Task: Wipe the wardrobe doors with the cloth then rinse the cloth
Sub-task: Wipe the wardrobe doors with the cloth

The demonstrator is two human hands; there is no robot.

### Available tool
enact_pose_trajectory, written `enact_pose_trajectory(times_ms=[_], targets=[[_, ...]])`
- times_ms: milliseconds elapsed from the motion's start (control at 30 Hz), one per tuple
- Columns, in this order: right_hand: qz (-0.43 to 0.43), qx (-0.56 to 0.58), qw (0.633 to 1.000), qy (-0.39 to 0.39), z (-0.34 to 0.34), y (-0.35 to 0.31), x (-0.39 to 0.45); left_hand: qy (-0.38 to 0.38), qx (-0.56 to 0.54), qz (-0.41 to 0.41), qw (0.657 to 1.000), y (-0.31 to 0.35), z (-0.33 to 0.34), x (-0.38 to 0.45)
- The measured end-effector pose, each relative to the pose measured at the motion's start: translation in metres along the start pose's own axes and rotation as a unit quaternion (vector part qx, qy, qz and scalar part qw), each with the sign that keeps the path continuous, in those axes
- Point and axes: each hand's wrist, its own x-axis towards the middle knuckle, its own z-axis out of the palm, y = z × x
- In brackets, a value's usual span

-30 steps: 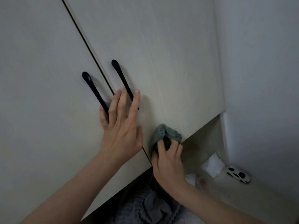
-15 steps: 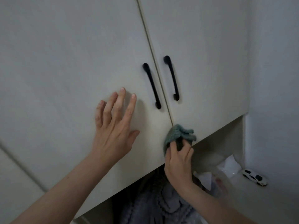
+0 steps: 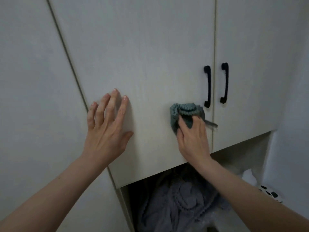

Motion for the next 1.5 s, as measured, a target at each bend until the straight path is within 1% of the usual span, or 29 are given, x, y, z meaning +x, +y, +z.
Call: enact_pose_trajectory(times_ms=[33, 100, 167, 200, 267, 333, 400, 467, 500, 533, 667, 733, 767, 800, 867, 933, 1000, 1067, 1133, 1233, 1300, 1333, 1400, 1500], targets=[[-0.01, -0.006, 1.0, -0.011, 0.006, -0.01, -0.022, -0.006, -0.002, -0.006, 1.0, -0.005, -0.001, -0.005], [-0.071, -0.028, 0.996, -0.045, 0.019, -0.03, -0.061, -0.016, 0.002, -0.016, 1.0, -0.015, -0.002, -0.015], [-0.122, -0.035, 0.989, -0.07, 0.026, -0.039, -0.071, -0.023, 0.006, -0.021, 0.999, -0.025, -0.004, -0.022], [-0.135, -0.035, 0.988, -0.059, 0.026, -0.039, -0.061, -0.023, 0.006, -0.023, 0.999, -0.029, -0.004, -0.025], [-0.139, -0.029, 0.99, -0.015, 0.017, -0.039, -0.024, -0.022, 0.005, -0.034, 0.999, -0.038, -0.006, -0.028], [-0.103, -0.017, 0.995, 0.009, -0.003, -0.038, 0.026, -0.02, 0.005, -0.043, 0.999, -0.046, -0.008, -0.03], [-0.035, 0.006, 0.999, 0.03, -0.017, -0.038, 0.067, -0.018, 0.004, -0.049, 0.999, -0.05, -0.008, -0.032], [0.007, 0.018, 0.998, 0.059, -0.016, -0.043, 0.075, -0.022, 0.002, -0.055, 0.998, -0.052, -0.008, -0.033], [0.004, 0.015, 0.998, 0.061, -0.009, -0.047, 0.064, -0.022, 0.002, -0.056, 0.998, -0.052, -0.008, -0.034], [-0.016, 0.01, 0.998, 0.056, 0.001, -0.052, 0.044, -0.023, 0.004, -0.055, 0.998, -0.053, -0.007, -0.035], [-0.166, -0.043, 0.985, 0.016, 0.035, -0.07, -0.057, -0.03, 0.024, -0.043, 0.998, -0.056, -0.011, -0.039], [-0.202, -0.048, 0.978, 0.02, 0.034, -0.073, -0.053, -0.033, 0.03, -0.042, 0.998, -0.057, -0.013, -0.041], [-0.211, -0.043, 0.976, 0.038, 0.031, -0.076, -0.038, -0.034, 0.033, -0.043, 0.998, -0.058, -0.013, -0.042], [-0.213, -0.03, 0.975, 0.058, 0.026, -0.081, -0.017, -0.035, 0.037, -0.048, 0.998, -0.06, -0.014, -0.044], [-0.183, -0.01, 0.979, 0.09, 0.011, -0.091, 0.034, -0.035, 0.039, -0.052, 0.997, -0.063, -0.012, -0.047], [-0.138, 0.001, 0.986, 0.099, -0.002, -0.104, 0.073, -0.035, 0.041, -0.053, 0.997, -0.066, -0.011, -0.053], [-0.103, -0.003, 0.99, 0.096, -0.005, -0.116, 0.079, -0.035, 0.039, -0.059, 0.997, -0.071, -0.01, -0.06], [-0.11, -0.013, 0.99, 0.089, 0.007, -0.123, 0.054, -0.041, 0.041, -0.07, 0.996, -0.076, -0.009, -0.069], [-0.156, -0.009, 0.984, 0.081, 0.028, -0.126, 0.005, -0.042, 0.044, -0.076, 0.995, -0.08, -0.007, -0.076], [-0.23, -0.026, 0.973, 0.016, 0.051, -0.124, -0.067, -0.051, 0.047, -0.075, 0.995, -0.085, -0.007, -0.084], [-0.261, -0.029, 0.965, 0.002, 0.052, -0.121, -0.077, -0.059, 0.048, -0.069, 0.995, -0.088, -0.007, -0.087], [-0.264, -0.024, 0.964, 0.015, 0.05, -0.12, -0.067, -0.061, 0.049, -0.065, 0.995, -0.091, -0.007, -0.088], [-0.233, -0.012, 0.971, 0.055, 0.04, -0.128, -0.031, -0.062, 0.054, -0.062, 0.995, -0.099, -0.008, -0.089], [-0.119, -0.003, 0.989, 0.088, 0.017, -0.151, 0.033, -0.061, 0.061, -0.083, 0.993, -0.108, -0.011, -0.091]])
